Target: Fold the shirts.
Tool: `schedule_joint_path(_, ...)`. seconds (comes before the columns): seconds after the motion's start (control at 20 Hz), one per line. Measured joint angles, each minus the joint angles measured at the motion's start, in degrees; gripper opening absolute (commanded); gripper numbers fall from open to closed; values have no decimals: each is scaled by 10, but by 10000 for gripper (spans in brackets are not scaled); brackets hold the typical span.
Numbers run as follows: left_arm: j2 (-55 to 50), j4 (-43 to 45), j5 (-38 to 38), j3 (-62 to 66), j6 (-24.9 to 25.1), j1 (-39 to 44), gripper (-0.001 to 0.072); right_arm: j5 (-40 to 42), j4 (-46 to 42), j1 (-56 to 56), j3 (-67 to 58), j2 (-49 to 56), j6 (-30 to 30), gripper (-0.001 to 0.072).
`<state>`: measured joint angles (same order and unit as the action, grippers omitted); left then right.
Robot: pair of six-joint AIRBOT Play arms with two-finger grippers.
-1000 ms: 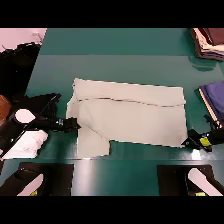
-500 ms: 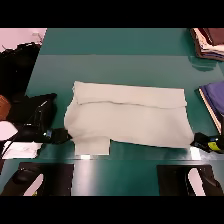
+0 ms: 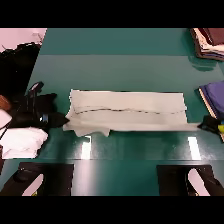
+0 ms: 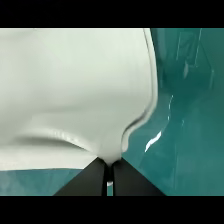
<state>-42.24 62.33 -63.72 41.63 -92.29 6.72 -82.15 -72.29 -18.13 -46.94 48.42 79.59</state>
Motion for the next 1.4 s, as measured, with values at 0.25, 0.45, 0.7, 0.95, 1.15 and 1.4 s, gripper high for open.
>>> schedule_joint_path(0.25, -186, 4, 108, 88, 31, 0, 25, 72, 7, 89, -127, 170, 19, 29)
schedule_joint_path(0.45, -299, 7, 156, 163, 39, 0, 563, 92, 27, 112, -219, 286, 30, 388)
schedule_joint_path(0.7, -342, 7, 161, 245, 42, 0, 643, 71, 78, 81, -283, 351, 16, 388)
schedule_joint_path(0.95, -352, -3, 106, 284, 43, 0, 24, 18, 92, 10, -296, 366, -34, 427)
schedule_joint_path(1.15, -354, -19, 87, 291, 43, 0, 24, -17, 96, -45, -296, 387, -54, 609)
schedule_joint_path(1.4, -355, -40, 82, 292, 43, 18, 24, -10, 143, -68, -231, 428, -84, 590)
